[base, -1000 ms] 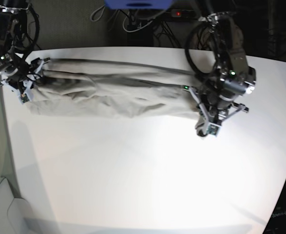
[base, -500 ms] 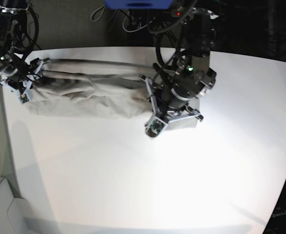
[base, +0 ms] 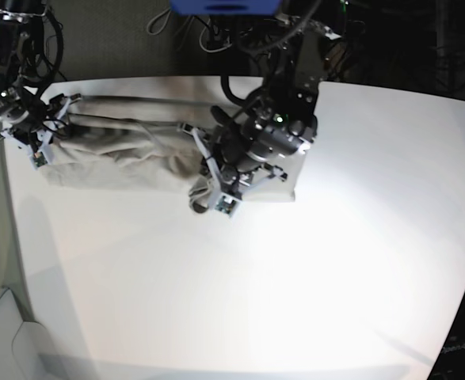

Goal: Layout the t-shirt on the table in an organized manner, then fold the t-shirt properly
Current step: 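Carry the strip end with the left gripper toward the strip's middle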

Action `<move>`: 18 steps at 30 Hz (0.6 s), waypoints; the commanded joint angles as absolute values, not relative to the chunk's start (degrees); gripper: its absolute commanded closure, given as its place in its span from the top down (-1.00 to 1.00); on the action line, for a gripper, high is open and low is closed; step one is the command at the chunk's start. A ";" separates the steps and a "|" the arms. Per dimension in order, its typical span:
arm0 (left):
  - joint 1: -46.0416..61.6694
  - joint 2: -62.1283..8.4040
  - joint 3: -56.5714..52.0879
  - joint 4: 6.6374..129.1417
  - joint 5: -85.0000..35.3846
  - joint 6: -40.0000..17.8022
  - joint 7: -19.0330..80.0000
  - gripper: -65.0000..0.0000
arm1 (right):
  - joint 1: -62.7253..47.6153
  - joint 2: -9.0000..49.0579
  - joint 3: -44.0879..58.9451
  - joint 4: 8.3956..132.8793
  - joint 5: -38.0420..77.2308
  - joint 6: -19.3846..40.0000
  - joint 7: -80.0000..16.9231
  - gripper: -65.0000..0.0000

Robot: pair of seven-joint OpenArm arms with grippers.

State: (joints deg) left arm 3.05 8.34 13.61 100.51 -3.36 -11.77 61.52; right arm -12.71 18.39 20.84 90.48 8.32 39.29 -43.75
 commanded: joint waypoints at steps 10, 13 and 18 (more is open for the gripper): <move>2.42 9.00 16.66 100.88 -4.18 -9.80 60.35 -1.00 | -12.35 19.38 21.23 91.30 8.40 40.00 -43.47 -0.12; 2.51 9.00 16.66 100.88 -4.18 -9.80 57.45 -0.99 | -12.35 19.38 21.23 91.30 8.40 40.00 -43.47 -0.12; 2.51 9.00 16.66 100.88 -3.91 -9.80 56.75 -0.80 | -12.35 19.38 21.23 91.30 8.40 40.00 -43.47 -0.12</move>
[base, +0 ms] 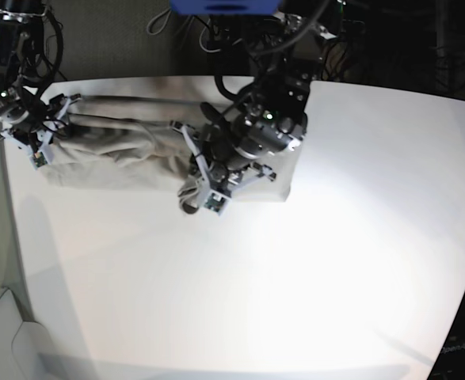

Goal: Layout the t-shirt on the table in an organized manner, then fold the t-shirt properly
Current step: 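Carry the strip end with the left gripper toward the strip's middle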

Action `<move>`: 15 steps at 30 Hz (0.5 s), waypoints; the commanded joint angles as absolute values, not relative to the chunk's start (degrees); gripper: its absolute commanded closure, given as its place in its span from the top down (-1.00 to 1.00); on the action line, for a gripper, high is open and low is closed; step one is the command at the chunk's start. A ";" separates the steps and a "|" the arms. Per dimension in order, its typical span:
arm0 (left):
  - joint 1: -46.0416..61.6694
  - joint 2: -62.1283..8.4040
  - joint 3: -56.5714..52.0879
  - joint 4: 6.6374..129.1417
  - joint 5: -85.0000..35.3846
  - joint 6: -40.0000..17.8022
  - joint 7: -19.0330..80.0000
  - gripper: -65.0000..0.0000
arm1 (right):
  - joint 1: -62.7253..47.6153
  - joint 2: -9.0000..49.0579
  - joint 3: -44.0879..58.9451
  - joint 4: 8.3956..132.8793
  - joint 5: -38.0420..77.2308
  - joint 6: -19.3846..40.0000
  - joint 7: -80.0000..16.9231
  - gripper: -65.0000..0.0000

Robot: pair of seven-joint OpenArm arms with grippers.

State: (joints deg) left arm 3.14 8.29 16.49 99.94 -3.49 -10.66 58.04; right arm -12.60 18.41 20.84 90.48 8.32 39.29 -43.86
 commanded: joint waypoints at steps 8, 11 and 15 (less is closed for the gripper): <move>3.65 9.00 16.66 100.88 -4.35 -10.15 56.31 0.09 | -12.26 19.38 21.23 91.38 8.40 40.00 -43.47 -0.12; 3.65 9.00 16.66 101.67 -6.46 -10.33 56.31 0.18 | -11.30 19.38 21.23 91.30 8.40 40.00 -43.47 -0.11; 3.74 7.78 15.87 105.71 -8.75 -10.33 56.31 0.18 | -11.03 19.38 21.23 91.30 8.40 40.00 -43.56 -0.11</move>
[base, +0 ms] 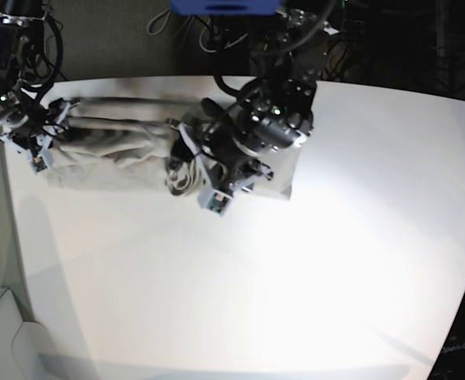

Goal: Layout the t-shirt on the table in an organized manner, then fold the t-shirt properly
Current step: 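Carry the strip end with the left gripper toward the strip's middle, then release the folded end and raise the left gripper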

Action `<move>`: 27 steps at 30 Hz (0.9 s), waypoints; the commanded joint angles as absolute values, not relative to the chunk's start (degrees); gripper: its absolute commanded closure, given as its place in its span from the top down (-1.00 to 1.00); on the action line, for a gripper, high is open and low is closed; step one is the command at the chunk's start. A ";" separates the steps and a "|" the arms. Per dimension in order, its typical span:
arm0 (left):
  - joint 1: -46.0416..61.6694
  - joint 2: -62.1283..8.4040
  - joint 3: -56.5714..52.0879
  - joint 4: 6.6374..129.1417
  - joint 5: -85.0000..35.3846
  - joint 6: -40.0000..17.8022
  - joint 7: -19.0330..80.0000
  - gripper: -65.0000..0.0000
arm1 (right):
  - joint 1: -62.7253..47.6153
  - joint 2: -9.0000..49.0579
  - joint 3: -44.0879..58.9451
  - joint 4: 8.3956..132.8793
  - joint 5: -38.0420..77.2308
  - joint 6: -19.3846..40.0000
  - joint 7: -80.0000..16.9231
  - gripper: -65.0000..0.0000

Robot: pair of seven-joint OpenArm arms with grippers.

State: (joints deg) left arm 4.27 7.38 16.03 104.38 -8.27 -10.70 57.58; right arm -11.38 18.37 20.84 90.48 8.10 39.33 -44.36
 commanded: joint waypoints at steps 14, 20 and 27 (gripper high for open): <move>6.02 1.98 8.57 105.27 -9.10 -10.42 56.75 0.18 | -10.59 19.30 21.23 91.30 8.40 40.00 -43.56 -0.11; 7.60 -0.75 8.22 103.69 -9.01 -10.42 56.31 0.18 | -9.98 19.30 21.23 91.30 8.40 40.00 -43.56 -0.11; 8.66 -3.30 8.13 100.70 -9.01 -10.42 56.22 0.18 | -9.89 19.30 21.23 91.30 8.40 40.00 -43.56 -0.11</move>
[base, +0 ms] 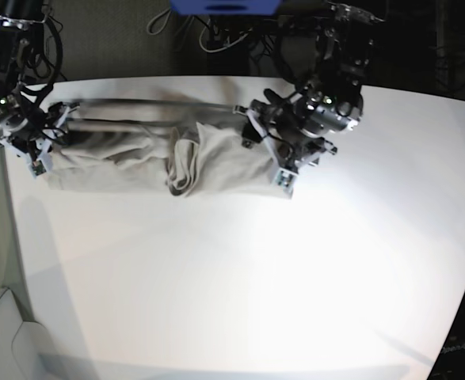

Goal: Layout the t-shirt on the table in an organized manner, then fold the t-shirt properly
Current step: 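Release the folded end and raise the left gripper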

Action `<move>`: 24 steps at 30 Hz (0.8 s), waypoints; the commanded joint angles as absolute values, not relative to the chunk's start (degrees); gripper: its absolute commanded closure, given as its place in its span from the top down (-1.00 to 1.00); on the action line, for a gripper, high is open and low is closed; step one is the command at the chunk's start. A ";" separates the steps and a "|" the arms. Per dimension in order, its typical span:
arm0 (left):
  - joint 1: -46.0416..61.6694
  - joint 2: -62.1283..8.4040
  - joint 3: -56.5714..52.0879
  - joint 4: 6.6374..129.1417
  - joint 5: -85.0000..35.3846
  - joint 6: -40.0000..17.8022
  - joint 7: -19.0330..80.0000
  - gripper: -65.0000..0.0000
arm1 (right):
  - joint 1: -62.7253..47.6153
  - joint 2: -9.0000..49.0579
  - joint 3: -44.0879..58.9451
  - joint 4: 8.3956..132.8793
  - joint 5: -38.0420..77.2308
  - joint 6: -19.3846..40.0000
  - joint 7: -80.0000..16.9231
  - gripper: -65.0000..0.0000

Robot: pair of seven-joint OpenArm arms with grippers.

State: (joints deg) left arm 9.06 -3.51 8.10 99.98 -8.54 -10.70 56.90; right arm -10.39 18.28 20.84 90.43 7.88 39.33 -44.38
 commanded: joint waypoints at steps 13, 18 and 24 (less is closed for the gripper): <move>9.36 -4.53 8.13 97.10 -9.01 -10.42 56.13 0.18 | -9.27 19.82 21.76 93.41 8.40 40.00 -43.56 -0.11; 9.45 -4.53 8.04 98.07 -9.01 -10.42 56.13 0.18 | -9.27 19.38 23.96 98.24 8.40 40.00 -46.81 -0.10; 9.45 -4.00 8.04 103.69 -9.10 -10.51 56.13 0.18 | -6.73 19.30 28.09 102.64 8.48 40.00 -54.99 -0.10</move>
